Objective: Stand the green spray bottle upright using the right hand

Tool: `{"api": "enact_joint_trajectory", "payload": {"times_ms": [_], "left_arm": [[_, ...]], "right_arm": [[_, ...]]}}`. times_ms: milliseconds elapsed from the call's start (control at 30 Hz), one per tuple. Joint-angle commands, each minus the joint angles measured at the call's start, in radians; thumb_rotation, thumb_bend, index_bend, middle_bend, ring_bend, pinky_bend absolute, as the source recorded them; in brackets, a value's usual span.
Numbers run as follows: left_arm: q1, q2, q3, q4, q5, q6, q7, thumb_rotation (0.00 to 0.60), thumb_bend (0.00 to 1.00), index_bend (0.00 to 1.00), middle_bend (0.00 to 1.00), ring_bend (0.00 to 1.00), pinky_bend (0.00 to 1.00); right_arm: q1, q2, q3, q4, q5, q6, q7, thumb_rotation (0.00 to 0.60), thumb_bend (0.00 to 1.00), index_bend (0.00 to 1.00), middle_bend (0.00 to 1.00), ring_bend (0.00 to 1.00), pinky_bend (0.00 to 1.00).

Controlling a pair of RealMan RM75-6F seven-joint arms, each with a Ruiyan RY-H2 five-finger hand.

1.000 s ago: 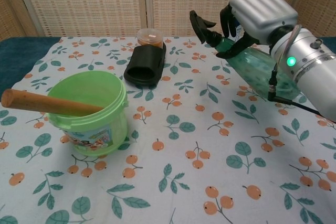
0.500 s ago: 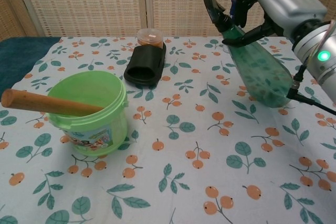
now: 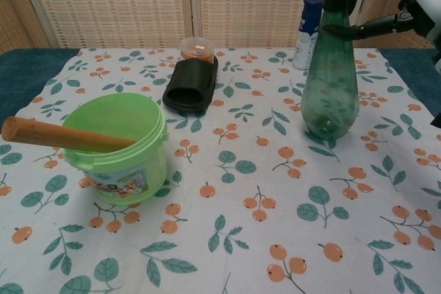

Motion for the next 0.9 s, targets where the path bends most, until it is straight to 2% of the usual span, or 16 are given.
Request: {"api": "enact_joint_trajectory", "payload": {"times_ms": [33,300,500,900], "left_arm": [[-0.001,-0.003,0.001,0.003,0.0,-0.001,0.0,0.6,0.25,0.04,0.0,0.0,0.11],[-0.003,-0.008,0.002,0.011,-0.003,-0.009,0.001,0.6,0.25,0.04,0.0,0.0,0.11],[-0.004,-0.008,0.003,0.009,-0.003,-0.011,0.0,0.6,0.25,0.04,0.0,0.0,0.11],[-0.001,-0.009,0.003,0.013,-0.001,-0.001,-0.008,0.6,0.25,0.04,0.0,0.0,0.11]], "right_arm": [[-0.01,-0.041,-0.001,0.137,-0.045,0.053,0.192,0.6,0.18,0.71,0.55,0.31,0.16],[-0.017,-0.11,0.013,0.287,-0.023,0.062,0.358,0.6,0.18,0.7,0.55,0.31,0.16],[-0.022,-0.135,0.028,0.336,-0.006,0.063,0.45,0.6,0.18,0.7,0.55,0.31,0.16],[-0.002,-0.151,0.024,0.396,-0.005,0.028,0.524,0.6,0.18,0.7,0.55,0.31,0.18]]}}
